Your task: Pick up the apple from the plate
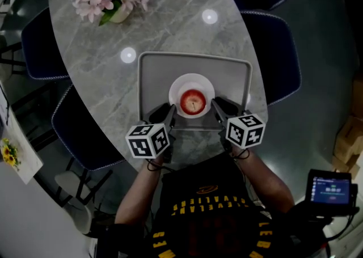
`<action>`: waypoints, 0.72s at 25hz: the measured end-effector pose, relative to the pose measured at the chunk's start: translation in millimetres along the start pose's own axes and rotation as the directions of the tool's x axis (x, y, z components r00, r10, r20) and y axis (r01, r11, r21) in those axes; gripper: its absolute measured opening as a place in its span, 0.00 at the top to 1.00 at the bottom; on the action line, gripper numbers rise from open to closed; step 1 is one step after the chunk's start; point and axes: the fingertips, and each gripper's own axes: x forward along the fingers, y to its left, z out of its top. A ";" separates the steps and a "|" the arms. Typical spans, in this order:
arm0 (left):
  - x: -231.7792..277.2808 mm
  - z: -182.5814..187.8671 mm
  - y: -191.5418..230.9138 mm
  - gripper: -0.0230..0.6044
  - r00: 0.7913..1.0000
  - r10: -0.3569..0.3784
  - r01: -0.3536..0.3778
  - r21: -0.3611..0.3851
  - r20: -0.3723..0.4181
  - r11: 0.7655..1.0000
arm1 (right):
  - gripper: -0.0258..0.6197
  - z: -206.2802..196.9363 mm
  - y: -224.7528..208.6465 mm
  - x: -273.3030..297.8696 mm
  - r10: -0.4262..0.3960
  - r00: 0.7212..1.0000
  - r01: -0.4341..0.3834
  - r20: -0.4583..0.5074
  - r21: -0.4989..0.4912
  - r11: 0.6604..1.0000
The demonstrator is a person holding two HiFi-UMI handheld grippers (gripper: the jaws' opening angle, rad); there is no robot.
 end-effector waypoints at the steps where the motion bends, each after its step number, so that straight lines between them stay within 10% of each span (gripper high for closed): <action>1: 0.2 0.2 -0.4 0.80 1.000 0.001 -0.001 0.001 -0.002 1.000 | 0.85 -0.2 -0.2 0.9 0.001 1.000 -0.001 -0.002 0.010 1.000; 18: 8.0 -6.2 -1.4 0.90 0.997 0.057 -0.057 0.001 -0.043 0.998 | 0.85 -1.9 -4.8 3.8 0.027 1.000 -0.026 -0.009 0.098 0.995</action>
